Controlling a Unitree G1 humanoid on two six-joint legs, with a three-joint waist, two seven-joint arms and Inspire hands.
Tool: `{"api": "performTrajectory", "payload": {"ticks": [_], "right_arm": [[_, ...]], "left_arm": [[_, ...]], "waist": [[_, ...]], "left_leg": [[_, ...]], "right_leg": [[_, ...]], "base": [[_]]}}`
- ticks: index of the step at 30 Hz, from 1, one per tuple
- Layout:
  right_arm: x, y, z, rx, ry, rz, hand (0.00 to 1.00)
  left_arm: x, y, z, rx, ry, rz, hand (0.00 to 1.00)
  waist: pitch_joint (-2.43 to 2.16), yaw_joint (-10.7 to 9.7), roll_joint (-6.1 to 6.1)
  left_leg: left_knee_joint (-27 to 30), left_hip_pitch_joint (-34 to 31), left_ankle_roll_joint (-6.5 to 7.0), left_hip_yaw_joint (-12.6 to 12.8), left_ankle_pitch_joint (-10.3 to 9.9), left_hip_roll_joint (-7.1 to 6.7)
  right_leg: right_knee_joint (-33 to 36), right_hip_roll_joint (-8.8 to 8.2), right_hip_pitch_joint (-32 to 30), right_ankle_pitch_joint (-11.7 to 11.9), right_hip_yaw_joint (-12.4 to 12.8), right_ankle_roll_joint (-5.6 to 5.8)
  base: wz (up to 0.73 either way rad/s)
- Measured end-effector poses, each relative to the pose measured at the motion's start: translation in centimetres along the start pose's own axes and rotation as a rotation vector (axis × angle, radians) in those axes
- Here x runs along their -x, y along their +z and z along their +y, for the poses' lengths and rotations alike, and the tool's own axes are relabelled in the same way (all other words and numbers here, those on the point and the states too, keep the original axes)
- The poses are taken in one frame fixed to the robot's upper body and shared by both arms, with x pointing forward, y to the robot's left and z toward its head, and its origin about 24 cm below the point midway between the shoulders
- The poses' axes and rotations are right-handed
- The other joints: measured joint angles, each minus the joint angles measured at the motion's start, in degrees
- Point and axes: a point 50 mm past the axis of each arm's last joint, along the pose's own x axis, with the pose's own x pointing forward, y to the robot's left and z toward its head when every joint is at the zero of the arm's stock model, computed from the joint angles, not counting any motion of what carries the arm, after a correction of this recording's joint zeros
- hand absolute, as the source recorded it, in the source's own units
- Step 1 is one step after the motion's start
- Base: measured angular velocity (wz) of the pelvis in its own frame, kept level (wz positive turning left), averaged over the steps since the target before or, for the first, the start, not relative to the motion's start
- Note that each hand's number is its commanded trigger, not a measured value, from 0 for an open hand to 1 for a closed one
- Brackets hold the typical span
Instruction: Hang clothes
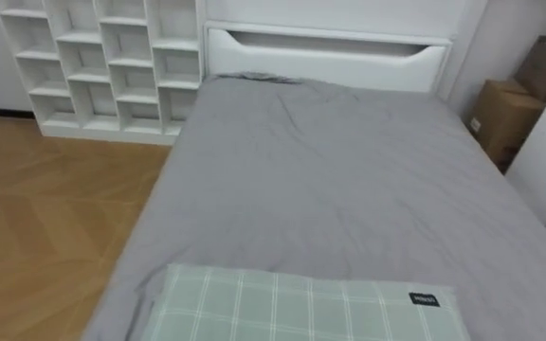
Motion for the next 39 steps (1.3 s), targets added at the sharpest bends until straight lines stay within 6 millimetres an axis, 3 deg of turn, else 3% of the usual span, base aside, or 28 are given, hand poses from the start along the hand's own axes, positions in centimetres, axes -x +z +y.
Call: {"api": "performTrajectory", "payload": {"ticks": [6,12,22,23,39], "right_arm": [[0.0,-1.4,0.8,0.0,0.031,0.045,0.0],[0.0,-1.4,1.1,-0.003,0.057,0.045,0.0],[0.0,-1.6,1.7,-0.005,0.116,0.052,0.0],[0.0,-1.7,1.9,-0.006,0.123,0.055,0.0],[0.1,-2.4,2.2,-0.006,0.138,0.103,0.0]], "left_arm": [[0.1,1.8,0.2,-0.015,-0.011,-0.077,0.0],[0.2,2.6,-0.8,-0.083,-0.07,-0.112,0.0],[0.3,2.5,-1.2,-0.093,-0.087,-0.109,0.0],[0.3,2.7,-1.2,-0.093,-0.086,-0.112,0.0],[0.4,3.0,-1.9,-0.161,-0.128,-0.105,0.0]], "waist": [[0.21,-2.42,-1.26],[-0.09,-4.77,-0.78],[0.08,-5.82,0.01],[-0.06,-5.9,0.37],[0.12,-6.06,0.42]], "left_leg": [[0.3,0.02,-1.12,-2.53,-0.66,0.68],[1.77,-0.98,-2.49,-3.27,-1.7,1.56],[-0.45,1.16,-3.39,-2.88,-1.38,2.48],[-0.48,1.25,-3.44,-2.82,-1.36,2.61],[-1.95,3.13,-4.01,-2.4,-0.89,3.03]], "right_leg": [[-0.21,1.01,1.2,-1.0,-0.2,-0.55],[-1.87,2.6,2.16,-1.26,-1.07,-0.99],[-1.86,3.37,2.96,-1.56,-0.21,-1.51],[-1.87,3.49,3.01,-1.56,-0.05,-1.51],[-1.88,3.83,3.95,-1.79,0.2,-1.9]], "base": [[0.22],[0.09],[-0.02],[-0.03],[-0.01]]}}
